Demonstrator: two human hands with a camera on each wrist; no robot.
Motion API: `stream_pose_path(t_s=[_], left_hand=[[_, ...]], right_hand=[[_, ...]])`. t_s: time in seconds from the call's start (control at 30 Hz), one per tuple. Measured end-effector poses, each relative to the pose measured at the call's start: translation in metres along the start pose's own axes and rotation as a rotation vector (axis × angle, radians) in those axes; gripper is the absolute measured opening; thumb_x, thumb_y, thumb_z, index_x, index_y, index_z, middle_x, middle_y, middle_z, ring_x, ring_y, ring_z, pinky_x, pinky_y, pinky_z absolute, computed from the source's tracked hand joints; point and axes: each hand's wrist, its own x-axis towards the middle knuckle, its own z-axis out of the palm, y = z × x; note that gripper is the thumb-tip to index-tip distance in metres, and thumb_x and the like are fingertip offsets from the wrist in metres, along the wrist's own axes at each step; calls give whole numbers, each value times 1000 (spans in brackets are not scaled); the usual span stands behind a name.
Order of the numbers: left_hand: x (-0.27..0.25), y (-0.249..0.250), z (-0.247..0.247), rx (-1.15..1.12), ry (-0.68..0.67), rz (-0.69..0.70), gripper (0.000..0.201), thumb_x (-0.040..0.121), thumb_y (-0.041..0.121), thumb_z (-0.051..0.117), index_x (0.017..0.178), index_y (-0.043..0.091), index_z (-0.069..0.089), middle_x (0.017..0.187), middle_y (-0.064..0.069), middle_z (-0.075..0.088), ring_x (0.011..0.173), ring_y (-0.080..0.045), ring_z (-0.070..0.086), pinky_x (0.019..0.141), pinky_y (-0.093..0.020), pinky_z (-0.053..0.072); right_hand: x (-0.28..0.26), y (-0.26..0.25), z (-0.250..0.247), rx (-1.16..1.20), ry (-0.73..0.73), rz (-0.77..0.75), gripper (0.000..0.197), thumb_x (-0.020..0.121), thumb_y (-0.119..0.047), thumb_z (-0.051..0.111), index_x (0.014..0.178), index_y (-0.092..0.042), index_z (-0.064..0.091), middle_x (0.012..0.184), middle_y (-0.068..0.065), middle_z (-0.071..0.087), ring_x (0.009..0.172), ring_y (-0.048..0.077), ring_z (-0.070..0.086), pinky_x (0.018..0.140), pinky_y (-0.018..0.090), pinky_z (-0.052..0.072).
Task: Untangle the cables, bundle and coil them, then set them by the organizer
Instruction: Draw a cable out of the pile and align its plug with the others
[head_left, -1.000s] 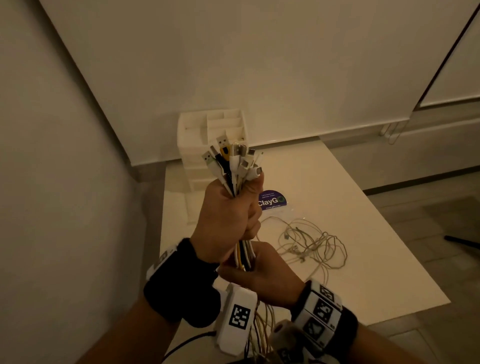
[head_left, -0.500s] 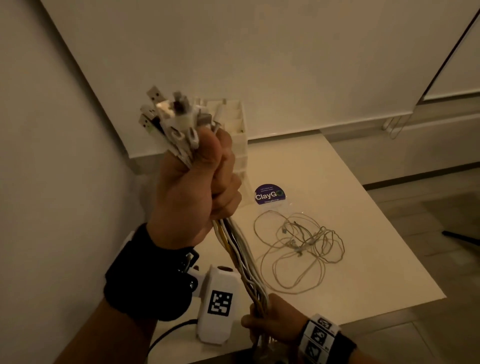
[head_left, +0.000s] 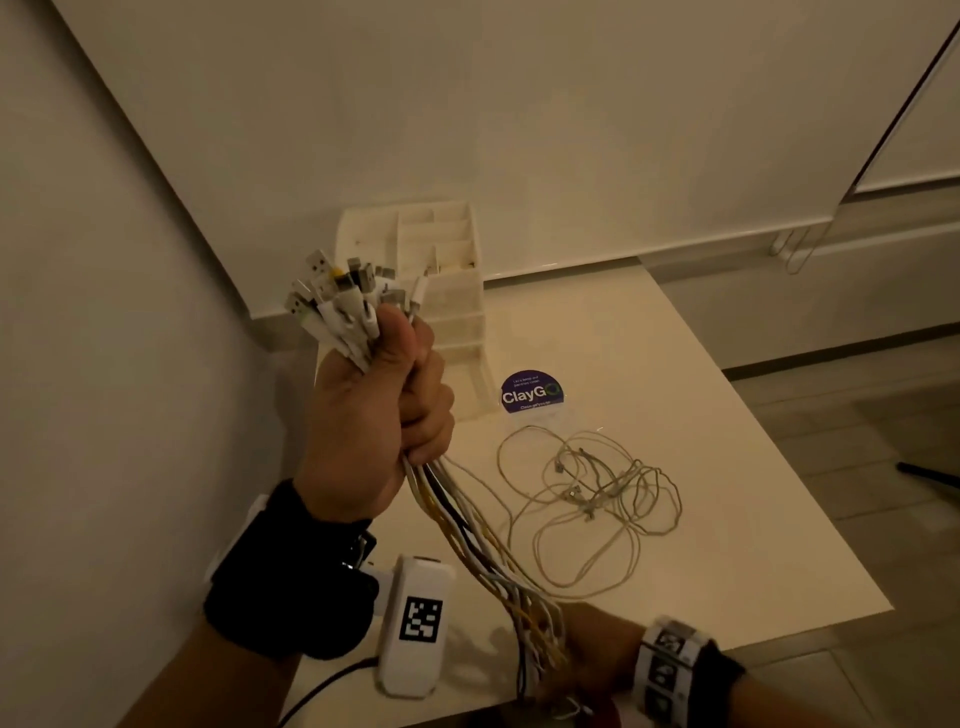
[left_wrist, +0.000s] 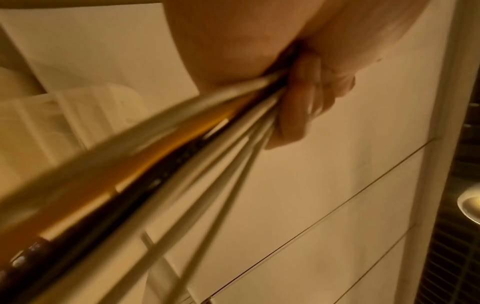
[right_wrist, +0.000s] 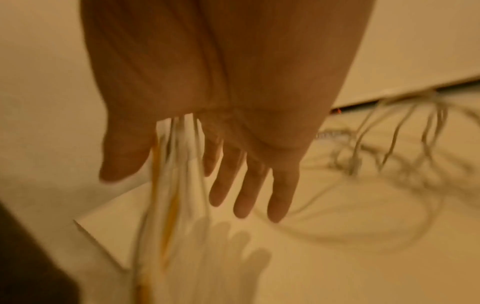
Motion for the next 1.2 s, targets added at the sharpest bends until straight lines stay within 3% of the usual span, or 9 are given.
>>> stream_pose_path(t_s=[0.1, 0.2, 0.27, 0.47, 0.67, 0.8, 0.93, 1.03, 1.2], left_hand=[[-4, -11, -1, -26, 49, -30, 52, 76, 60, 67, 70, 15, 40, 45, 7, 28, 32, -3, 21, 35, -13, 21], [-7, -24, 0, -47, 102, -49, 52, 75, 60, 68, 70, 16, 42, 45, 8, 29, 32, -3, 21, 36, -12, 20], [-7, -31, 2, -43, 138, -52, 51, 75, 60, 68, 70, 16, 43, 45, 8, 30, 32, -3, 22, 36, -12, 21], [0, -43, 6, -14, 247, -32, 51, 75, 59, 70, 70, 16, 43, 45, 7, 28, 32, -3, 21, 37, -12, 20], [9, -52, 7, 3, 349, -38, 56, 71, 60, 73, 69, 15, 39, 45, 6, 28, 32, -4, 19, 37, -12, 18], [19, -59, 8, 21, 409, -36, 54, 71, 60, 73, 70, 15, 43, 45, 6, 26, 32, -4, 19, 37, -11, 21], [30, -63, 12, 35, 478, -44, 53, 78, 55, 69, 68, 15, 36, 46, 4, 24, 32, -5, 18, 37, -12, 18], [37, -66, 13, 39, 523, -64, 45, 86, 35, 58, 67, 15, 22, 45, 2, 21, 31, -7, 16, 38, -14, 14], [54, -76, 10, -152, 445, -146, 19, 80, 25, 51, 71, 15, 38, 50, 2, 25, 35, -7, 20, 37, -18, 16]], right_hand=[[-8, 16, -58, -203, -133, 77, 76, 79, -36, 75, 142, -33, 33, 135, -5, 52, 116, 17, 52, 98, 31, 43], [-2, 19, -116, -457, -75, 123, 50, 85, -26, 69, 131, -29, 49, 122, -6, 62, 95, 11, 55, 92, 28, 47], [17, 23, -150, -558, 70, 123, 32, 90, -20, 60, 121, -26, 60, 114, -4, 66, 97, 14, 60, 93, 29, 48], [91, 55, -217, -632, 360, 191, 29, 93, -10, 49, 114, -24, 64, 114, 5, 62, 103, 25, 62, 80, 28, 46], [130, 87, -237, -607, 363, 241, 29, 94, -19, 55, 122, -21, 59, 128, 6, 57, 115, 25, 56, 96, 34, 45], [137, 97, -232, -685, 303, 272, 30, 95, -29, 48, 119, -14, 59, 119, 9, 59, 104, 28, 61, 87, 33, 50], [123, 99, -243, -507, 358, 276, 18, 95, -26, 51, 100, -12, 62, 111, 12, 64, 99, 30, 62, 78, 31, 48], [93, 88, -257, -46, 505, 201, 16, 93, -18, 57, 80, -8, 59, 82, 13, 67, 77, 29, 68, 74, 39, 55], [11, 40, -251, 657, 753, -63, 17, 93, -6, 56, 89, 10, 59, 73, 21, 58, 61, 29, 58, 69, 47, 55]])
